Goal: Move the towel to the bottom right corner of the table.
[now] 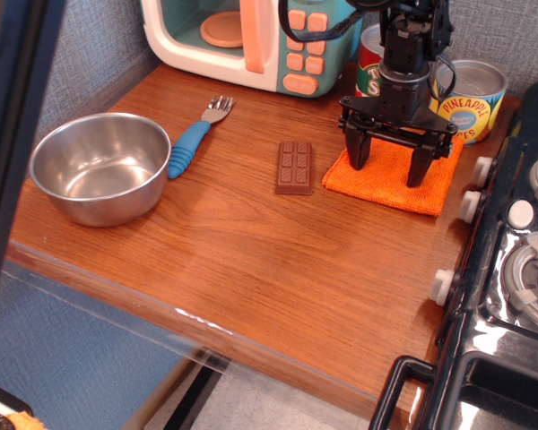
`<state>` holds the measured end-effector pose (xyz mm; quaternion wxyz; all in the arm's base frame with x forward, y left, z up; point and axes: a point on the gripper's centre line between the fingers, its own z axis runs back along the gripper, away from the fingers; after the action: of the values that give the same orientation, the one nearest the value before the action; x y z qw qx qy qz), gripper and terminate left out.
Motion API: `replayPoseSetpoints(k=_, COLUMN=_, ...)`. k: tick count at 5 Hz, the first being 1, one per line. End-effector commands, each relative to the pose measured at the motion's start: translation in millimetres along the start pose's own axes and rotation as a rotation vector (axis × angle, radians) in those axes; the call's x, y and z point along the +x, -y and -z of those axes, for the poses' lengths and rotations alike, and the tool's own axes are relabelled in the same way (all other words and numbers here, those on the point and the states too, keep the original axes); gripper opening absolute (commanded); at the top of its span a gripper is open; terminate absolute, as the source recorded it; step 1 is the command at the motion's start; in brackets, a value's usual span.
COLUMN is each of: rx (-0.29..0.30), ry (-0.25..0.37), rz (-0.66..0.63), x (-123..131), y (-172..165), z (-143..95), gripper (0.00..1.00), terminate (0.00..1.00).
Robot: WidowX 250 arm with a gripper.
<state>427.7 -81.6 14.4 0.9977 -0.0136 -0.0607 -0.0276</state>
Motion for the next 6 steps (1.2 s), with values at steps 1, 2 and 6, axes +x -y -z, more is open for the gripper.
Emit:
replayPoseSetpoints(k=1, rx=0.023, ry=-0.051, rz=0.025, x=-9, y=-3, z=7, gripper=1.00, terminate=0.00)
replayPoseSetpoints(k=2, rx=0.040, ry=-0.084, rz=0.040, x=-23, y=-4, z=9, gripper=1.00, terminate=0.00)
replayPoseSetpoints(k=6, rx=0.083, ry=-0.199, rz=0.182, x=-121, y=-17, z=7, gripper=1.00, terminate=0.00)
